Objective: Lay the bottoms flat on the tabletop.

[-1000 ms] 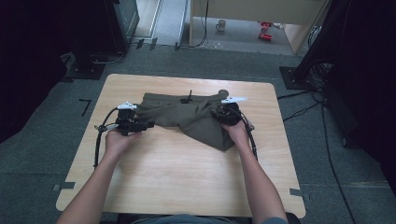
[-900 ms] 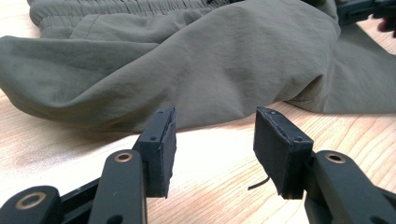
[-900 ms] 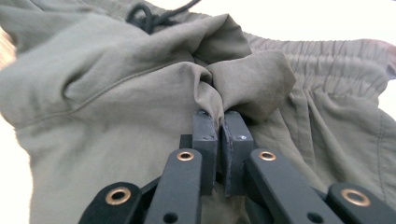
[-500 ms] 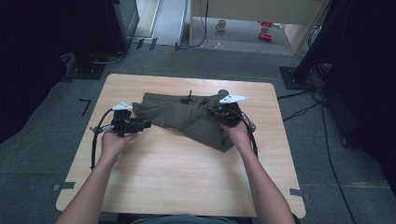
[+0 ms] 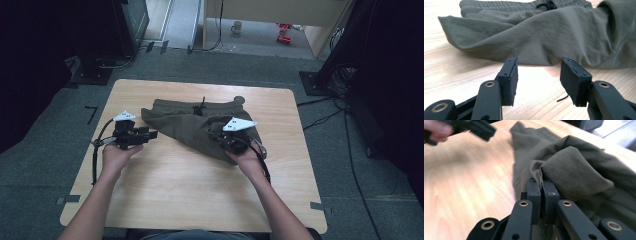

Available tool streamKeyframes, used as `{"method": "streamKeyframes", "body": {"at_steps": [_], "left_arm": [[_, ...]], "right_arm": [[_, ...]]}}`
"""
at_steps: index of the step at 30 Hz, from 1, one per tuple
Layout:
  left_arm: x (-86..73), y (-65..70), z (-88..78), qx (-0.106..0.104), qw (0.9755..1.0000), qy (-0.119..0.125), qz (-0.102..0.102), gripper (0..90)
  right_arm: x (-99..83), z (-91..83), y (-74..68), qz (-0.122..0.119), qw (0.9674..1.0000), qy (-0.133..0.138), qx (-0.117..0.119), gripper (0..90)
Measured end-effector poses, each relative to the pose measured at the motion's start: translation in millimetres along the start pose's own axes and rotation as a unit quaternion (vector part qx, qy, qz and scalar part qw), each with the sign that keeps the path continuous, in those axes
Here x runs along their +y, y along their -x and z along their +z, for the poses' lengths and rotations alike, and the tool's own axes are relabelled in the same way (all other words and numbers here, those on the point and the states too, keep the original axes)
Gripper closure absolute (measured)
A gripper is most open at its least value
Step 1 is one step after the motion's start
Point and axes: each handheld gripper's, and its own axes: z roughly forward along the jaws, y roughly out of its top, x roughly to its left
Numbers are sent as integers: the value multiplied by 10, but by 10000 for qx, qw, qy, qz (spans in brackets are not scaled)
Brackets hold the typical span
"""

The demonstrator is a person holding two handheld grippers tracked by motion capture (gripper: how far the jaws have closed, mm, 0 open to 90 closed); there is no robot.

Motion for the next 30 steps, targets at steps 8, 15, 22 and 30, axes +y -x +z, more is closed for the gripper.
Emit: {"method": "streamKeyframes", "body": {"at_steps": [8,15,22,30], "left_arm": [[-14,-15,-37,32,10000,20,-28,484],[-21,24,-37,29,10000,-28,26,480],[-36,77,-42,45,9999,-65,112,478],[-36,116,-9,29,9997,-122,195,478]], "right_arm": [[-160,46,-304,-142,9995,-80,285,861],[-348,95,-478,14,9985,-245,490,855],[-577,163,-670,155,9961,-499,709,844],[-785,255,-841,124,9936,-753,835,819]]}}
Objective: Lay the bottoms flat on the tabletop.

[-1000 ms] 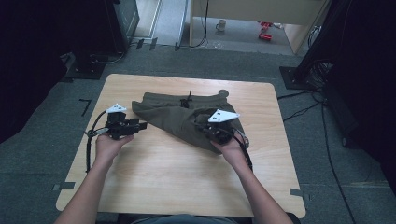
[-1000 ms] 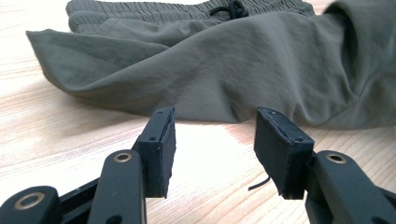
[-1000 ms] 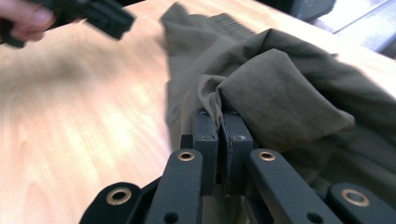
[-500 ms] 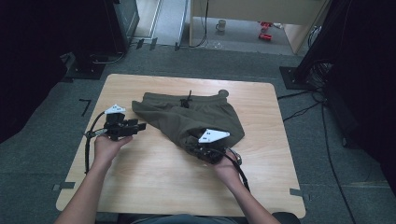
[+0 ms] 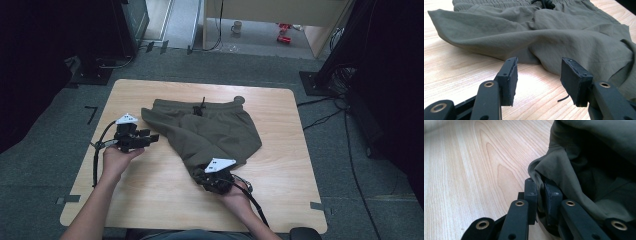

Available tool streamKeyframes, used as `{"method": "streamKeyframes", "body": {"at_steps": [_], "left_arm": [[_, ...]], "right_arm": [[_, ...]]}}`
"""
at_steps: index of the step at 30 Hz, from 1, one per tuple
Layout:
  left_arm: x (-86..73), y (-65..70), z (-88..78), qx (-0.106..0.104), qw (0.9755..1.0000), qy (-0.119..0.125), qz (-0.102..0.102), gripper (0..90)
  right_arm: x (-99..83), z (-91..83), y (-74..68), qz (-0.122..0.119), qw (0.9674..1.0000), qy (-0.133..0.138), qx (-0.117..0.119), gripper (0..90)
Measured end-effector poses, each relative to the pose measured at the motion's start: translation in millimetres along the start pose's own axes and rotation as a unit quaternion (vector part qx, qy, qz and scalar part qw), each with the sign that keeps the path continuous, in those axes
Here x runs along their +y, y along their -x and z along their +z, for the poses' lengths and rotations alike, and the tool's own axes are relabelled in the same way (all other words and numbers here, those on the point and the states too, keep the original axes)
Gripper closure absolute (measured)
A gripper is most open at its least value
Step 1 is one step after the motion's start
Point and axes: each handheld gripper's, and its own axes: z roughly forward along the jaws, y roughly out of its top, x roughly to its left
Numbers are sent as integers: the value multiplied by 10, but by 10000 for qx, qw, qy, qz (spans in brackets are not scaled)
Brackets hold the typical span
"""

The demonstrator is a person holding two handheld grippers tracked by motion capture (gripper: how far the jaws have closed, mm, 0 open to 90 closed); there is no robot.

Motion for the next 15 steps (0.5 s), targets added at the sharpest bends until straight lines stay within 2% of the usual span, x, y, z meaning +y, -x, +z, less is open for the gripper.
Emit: {"method": "streamKeyframes", "body": {"at_steps": [5,7,11,15], "left_arm": [[13,48,31,-59,10000,31,5,484],[37,90,51,-125,9999,42,65,489],[95,187,104,-210,9996,36,197,490],[174,264,174,-264,9991,-2,327,490]], "right_arm": [[10,-24,-4,62,9999,0,90,755],[25,-59,-9,101,9999,30,110,726],[50,-186,1,129,9998,81,113,684],[47,-342,14,143,9998,112,81,679]]}}
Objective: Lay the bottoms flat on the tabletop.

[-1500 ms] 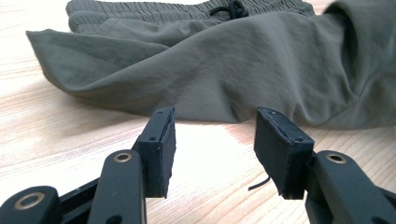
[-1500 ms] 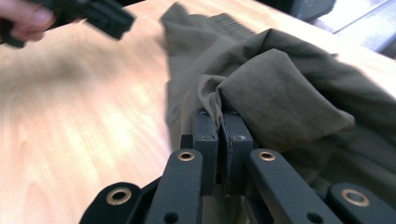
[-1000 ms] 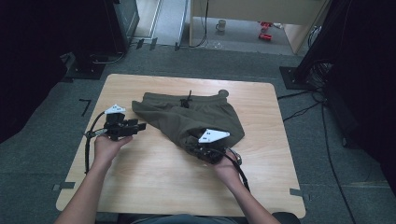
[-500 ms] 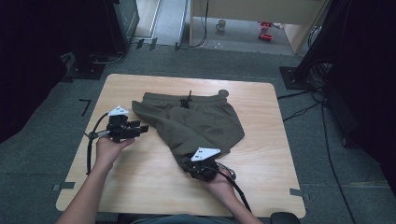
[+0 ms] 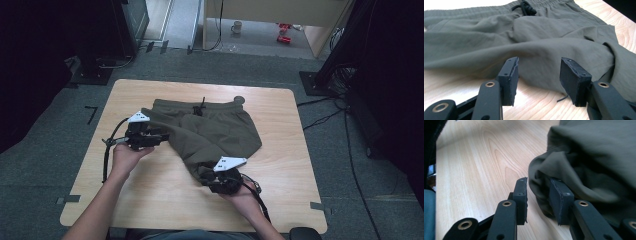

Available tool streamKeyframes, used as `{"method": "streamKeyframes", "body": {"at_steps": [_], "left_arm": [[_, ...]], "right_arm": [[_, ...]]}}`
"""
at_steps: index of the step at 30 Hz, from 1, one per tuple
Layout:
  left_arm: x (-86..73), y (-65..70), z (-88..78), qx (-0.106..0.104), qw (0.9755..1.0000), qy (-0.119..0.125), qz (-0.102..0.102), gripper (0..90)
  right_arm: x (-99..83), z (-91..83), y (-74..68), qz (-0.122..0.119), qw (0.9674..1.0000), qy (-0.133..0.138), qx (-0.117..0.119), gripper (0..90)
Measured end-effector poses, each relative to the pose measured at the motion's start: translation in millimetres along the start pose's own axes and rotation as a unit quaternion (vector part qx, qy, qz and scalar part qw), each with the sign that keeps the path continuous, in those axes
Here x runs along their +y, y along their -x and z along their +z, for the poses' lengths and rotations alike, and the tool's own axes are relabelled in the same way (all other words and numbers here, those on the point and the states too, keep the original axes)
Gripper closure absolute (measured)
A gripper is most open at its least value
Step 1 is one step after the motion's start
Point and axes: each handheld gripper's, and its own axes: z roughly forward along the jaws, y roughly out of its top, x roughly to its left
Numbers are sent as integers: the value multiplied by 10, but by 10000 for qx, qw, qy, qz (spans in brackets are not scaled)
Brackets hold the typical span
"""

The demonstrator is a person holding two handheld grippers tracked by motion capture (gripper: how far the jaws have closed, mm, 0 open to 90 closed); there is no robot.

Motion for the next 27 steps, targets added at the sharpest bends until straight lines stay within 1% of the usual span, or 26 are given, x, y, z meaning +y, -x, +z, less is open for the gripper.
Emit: {"method": "streamKeyframes", "body": {"at_steps": [2,5,6,7,9,11,13,14,16,18,19,21,23,25,26,27], "left_arm": [[65,43,44,-48,10000,6,58,490],[130,100,93,-105,9998,16,147,488],[158,131,127,-155,9997,34,206,485],[174,152,152,-191,9996,26,210,473],[213,214,239,-220,9992,4,330,456],[228,249,300,-261,9989,-32,387,445],[234,267,379,-271,9986,-99,452,435],[232,270,407,-268,9985,-119,460,427],[225,259,477,-229,9981,-207,526,423],[209,236,545,-234,9979,-286,523,424],[199,228,579,-225,9977,-359,523,425],[168,218,639,-197,9968,-504,591,439],[127,213,692,-141,9946,-737,722,480],[92,208,727,-92,9925,-914,812,519],[71,202,741,-84,9914,-992,856,556],[58,198,743,-78,9911,-1010,865,589]], "right_arm": [[5,-115,17,11,9999,104,-48,680],[21,-265,69,-8,9994,274,-219,679],[26,-297,91,20,9991,317,-271,676],[32,-340,138,67,9987,379,-335,672],[40,-389,222,146,9979,444,-443,659],[44,-422,295,190,9972,511,-511,638],[39,-439,347,193,9964,556,-613,593],[28,-446,396,203,9959,577,-666,558],[10,-444,454,280,9956,531,-714,515],[-11,-429,516,354,9954,499,-740,491],[-21,-412,545,355,9954,477,-750,474],[-34,-371,595,385,9953,414,-782,452],[-46,-315,634,384,9957,332,-777,457],[-59,-263,657,337,9961,182,-800,483],[-65,-237,664,340,9960,117,-813,515],[-72,-211,672,315,9961,63,-818,561]]}}
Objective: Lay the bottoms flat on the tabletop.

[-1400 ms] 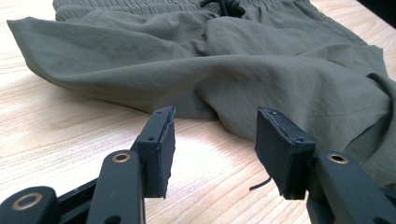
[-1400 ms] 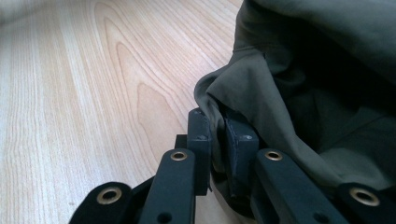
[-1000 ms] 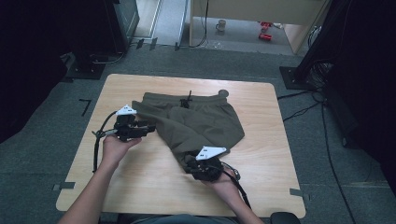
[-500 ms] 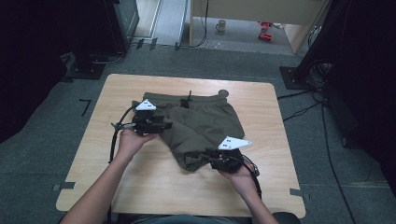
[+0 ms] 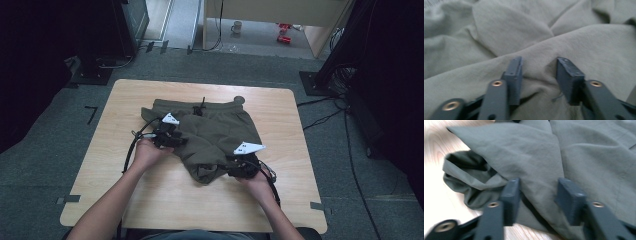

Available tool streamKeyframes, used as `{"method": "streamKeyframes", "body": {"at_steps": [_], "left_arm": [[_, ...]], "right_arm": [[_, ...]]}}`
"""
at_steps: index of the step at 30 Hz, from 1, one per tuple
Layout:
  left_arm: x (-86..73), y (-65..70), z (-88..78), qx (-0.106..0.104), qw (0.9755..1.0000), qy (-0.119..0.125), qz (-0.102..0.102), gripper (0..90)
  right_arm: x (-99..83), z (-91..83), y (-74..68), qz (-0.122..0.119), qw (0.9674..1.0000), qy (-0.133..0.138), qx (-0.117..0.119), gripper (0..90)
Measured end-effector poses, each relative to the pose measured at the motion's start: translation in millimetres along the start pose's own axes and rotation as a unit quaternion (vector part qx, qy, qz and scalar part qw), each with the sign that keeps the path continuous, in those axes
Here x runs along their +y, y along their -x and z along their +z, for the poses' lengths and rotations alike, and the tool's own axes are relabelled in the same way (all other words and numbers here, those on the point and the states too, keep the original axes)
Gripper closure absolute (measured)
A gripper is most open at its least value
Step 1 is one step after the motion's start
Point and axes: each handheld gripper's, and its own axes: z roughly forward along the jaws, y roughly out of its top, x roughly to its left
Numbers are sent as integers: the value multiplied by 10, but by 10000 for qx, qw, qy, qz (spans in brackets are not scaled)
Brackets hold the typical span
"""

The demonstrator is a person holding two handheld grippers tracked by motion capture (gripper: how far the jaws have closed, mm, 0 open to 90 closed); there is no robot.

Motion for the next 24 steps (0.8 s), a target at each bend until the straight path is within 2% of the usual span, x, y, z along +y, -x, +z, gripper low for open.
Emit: {"method": "streamKeyframes", "body": {"at_steps": [5,7,9,11,14,19,21,24], "left_arm": [[-32,-24,-42,-67,10000,-28,-37,837],[-46,-63,-106,-137,9998,46,-136,873],[-64,-98,-178,-177,9993,206,-274,882],[-95,-136,-274,-251,9978,417,-441,882],[-151,-181,-427,-252,9964,614,-534,877],[-283,-217,-598,-167,9962,639,-560,860],[-354,-244,-660,-178,9956,648,-649,844],[-456,-279,-736,-140,9957,560,-729,822]], "right_arm": [[7,33,-31,-83,10000,-48,-28,839],[30,2,-56,-70,10000,53,-23,888],[82,-59,-90,-43,9999,147,37,895],[141,-127,-140,-139,9993,342,67,897],[245,-209,-250,-250,9979,565,194,898],[398,-241,-498,-511,9941,799,523,897],[461,-216,-628,-672,9921,850,639,897],[526,-145,-773,-765,9896,868,860,896]]}}
